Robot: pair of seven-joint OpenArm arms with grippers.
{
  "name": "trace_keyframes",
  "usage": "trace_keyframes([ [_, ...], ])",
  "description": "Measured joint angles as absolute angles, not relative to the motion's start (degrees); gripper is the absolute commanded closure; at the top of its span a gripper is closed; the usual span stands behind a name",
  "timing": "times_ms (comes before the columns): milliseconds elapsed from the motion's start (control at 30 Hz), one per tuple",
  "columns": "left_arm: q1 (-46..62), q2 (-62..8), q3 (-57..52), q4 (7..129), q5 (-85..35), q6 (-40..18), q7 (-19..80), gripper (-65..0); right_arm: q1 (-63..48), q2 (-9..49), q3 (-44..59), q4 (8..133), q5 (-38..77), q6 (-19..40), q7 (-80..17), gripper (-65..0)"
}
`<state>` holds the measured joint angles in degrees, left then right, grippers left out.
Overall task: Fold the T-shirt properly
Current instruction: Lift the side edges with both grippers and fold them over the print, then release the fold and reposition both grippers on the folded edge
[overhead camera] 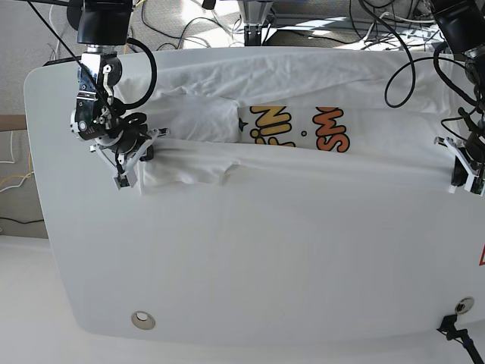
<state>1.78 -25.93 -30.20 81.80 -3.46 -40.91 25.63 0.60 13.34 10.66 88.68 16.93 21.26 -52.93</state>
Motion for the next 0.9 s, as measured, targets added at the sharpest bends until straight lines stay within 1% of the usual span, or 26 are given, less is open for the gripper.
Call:
trace_keyframes([
  [233,-4.2,-25.8,-25.8,74.9,-3.1,-40.8,25.7,0.0,6.7,14.0,10.8,81.3,16.8,21.1,-52.4,0.0],
  [400,-6.2,-26.0,-25.6,74.2,-3.2,-40.6,25.6,0.0,6.6,13.8,10.8,80.2,16.7,21.1,-50.1,0.0],
  [533,-5.7,-26.2,-25.6,74.2,-3.1,-40.6,25.6,0.0,6.2,13.8,10.8,85.3,16.7,20.9,-50.2,0.0],
  [633,-5.0,-26.3,-25.8,74.4,-3.0,-40.5,22.6,0.0,4.5,13.8,10.8,88.1,16.7,21.0,-50.2,0.0],
  [700,-3.2,-26.4,-25.8,75.1,-3.1,-40.5,20.1,0.0,2.2,13.8,10.8,90.7,16.5,21.0,-50.2,0.0],
  [900,4.4,-26.9,-26.2,81.5,-3.0,-40.3,20.9,0.0,-3.2,14.0,10.8,98.3,16.6,20.9,-52.4,0.0],
])
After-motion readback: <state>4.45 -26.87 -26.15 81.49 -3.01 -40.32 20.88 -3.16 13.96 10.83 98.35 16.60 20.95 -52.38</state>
